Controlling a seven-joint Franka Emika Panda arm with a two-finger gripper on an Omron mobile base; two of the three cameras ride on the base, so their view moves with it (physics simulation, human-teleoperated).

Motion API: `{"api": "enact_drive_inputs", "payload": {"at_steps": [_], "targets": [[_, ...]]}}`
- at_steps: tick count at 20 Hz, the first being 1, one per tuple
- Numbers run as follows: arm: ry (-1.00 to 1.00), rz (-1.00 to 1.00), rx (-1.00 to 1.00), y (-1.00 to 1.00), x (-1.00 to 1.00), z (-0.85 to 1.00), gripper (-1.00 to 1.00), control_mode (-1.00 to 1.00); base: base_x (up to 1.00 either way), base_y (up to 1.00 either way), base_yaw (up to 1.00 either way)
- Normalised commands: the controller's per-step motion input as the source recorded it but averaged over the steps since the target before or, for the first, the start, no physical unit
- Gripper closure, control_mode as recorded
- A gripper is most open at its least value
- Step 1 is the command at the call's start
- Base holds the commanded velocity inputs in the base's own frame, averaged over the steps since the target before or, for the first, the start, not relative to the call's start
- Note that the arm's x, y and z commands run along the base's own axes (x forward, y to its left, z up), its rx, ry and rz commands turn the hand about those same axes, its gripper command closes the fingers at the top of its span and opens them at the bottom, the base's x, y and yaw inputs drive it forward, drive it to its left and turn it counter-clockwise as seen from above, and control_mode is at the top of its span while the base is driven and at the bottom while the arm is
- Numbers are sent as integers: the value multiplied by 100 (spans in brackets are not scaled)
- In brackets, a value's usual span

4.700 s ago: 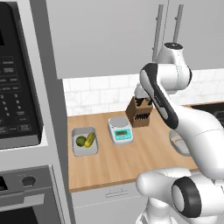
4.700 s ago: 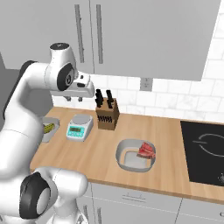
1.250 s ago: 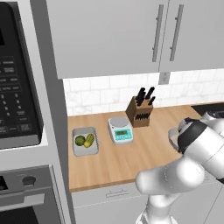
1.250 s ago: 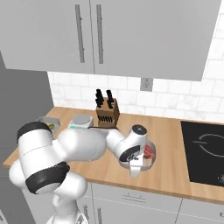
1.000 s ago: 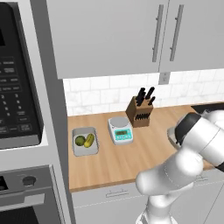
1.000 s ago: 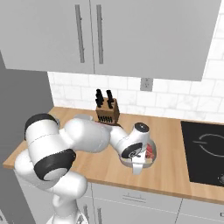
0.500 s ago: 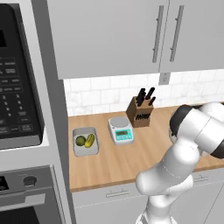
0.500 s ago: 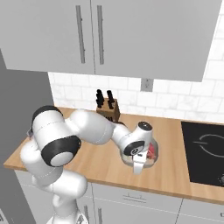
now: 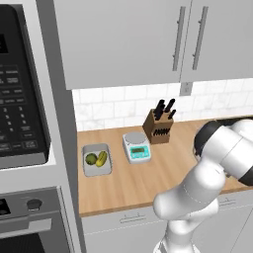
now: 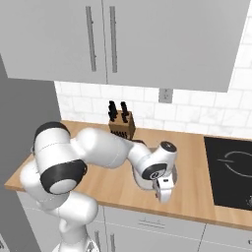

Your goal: Take the meat container that has the steak and place it on the second highest rack of the freezer. Then take the vegetable container that has the lime and cucumber and place it on the highest rack of the freezer.

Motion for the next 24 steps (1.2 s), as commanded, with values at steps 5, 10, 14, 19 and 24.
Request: {"api": "enact_drive_inputs", "payload": {"at_steps": [5, 10, 14, 19, 24], "targets": [[0, 32, 1, -21, 3, 44, 100, -100, 0, 0, 0], [1, 20, 0, -6, 6, 91, 100, -100, 0, 0, 0], [0, 29, 0, -3, -12, 100, 100, -100, 0, 0, 0], [0, 41, 0, 0, -44, 100, 100, -100, 0, 0, 0], [1, 45, 0, 3, -34, 100, 100, -100, 0, 0, 0]]}}
